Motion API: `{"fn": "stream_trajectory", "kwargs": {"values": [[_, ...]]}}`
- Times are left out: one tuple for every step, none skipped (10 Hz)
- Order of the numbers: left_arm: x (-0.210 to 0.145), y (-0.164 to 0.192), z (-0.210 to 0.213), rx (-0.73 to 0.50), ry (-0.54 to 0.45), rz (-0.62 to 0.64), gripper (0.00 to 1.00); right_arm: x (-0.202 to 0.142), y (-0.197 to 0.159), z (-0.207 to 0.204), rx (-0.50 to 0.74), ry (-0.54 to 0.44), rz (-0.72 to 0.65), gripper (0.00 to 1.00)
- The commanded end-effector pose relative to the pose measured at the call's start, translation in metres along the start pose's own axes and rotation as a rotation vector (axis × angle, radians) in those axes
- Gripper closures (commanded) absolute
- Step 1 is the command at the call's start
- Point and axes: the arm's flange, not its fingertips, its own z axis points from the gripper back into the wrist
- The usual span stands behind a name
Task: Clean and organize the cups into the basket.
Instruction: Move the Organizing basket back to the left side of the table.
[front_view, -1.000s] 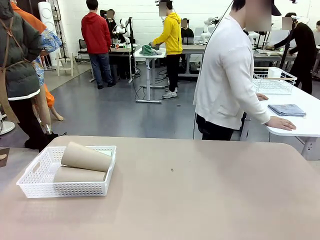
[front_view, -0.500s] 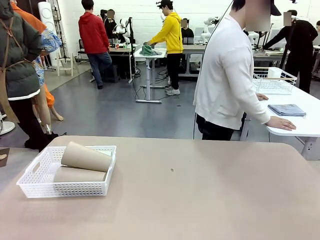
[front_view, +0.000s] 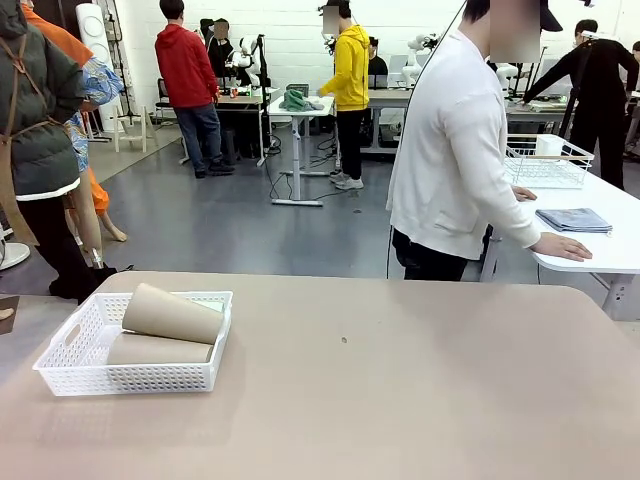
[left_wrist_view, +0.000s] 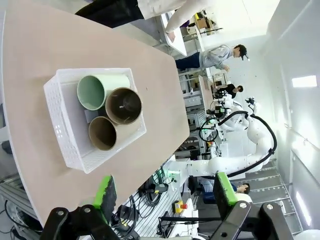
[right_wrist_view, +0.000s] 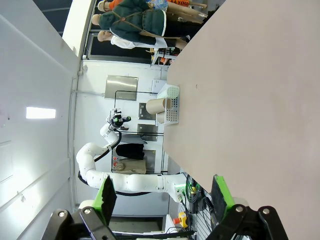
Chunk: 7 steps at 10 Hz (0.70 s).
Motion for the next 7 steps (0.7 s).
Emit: {"fn": "stream_trajectory", "kwargs": {"values": [[-0.0006, 0.0017, -0.0014, 0.004, 0.008, 0.005, 0.0, -0.0014, -0.0005, 0.0004, -0.002, 0.005, 0.003, 0.0], [-0.0006, 0.0017, -0.0014, 0.004, 0.008, 0.005, 0.0, -0.0014, -0.0005, 0.0004, -0.002, 0.005, 0.003, 0.0], [-0.0006, 0.0017, -0.0014, 0.004, 0.008, 0.005, 0.0, -0.0014, -0.0005, 0.0004, -0.002, 0.005, 0.003, 0.0], [-0.0006, 0.0017, -0.0014, 0.004, 0.008, 0.005, 0.0, -0.0014, -0.0005, 0.0004, -0.002, 0.005, 0.003, 0.0], [-0.0006, 0.0017, -0.0014, 0.004, 0.008, 0.005, 0.0, -0.0014, -0.0005, 0.0004, -0.002, 0.005, 0.003, 0.0], [-0.0006, 0.0017, -0.0014, 0.004, 0.008, 0.005, 0.0, -0.0014, -0.0005, 0.0004, -0.002, 0.005, 0.003, 0.0], [-0.0006, 0.0017, -0.0014, 0.004, 0.008, 0.005, 0.0, -0.0014, -0.0005, 0.0004, -0.002, 0.005, 0.003, 0.0]]}}
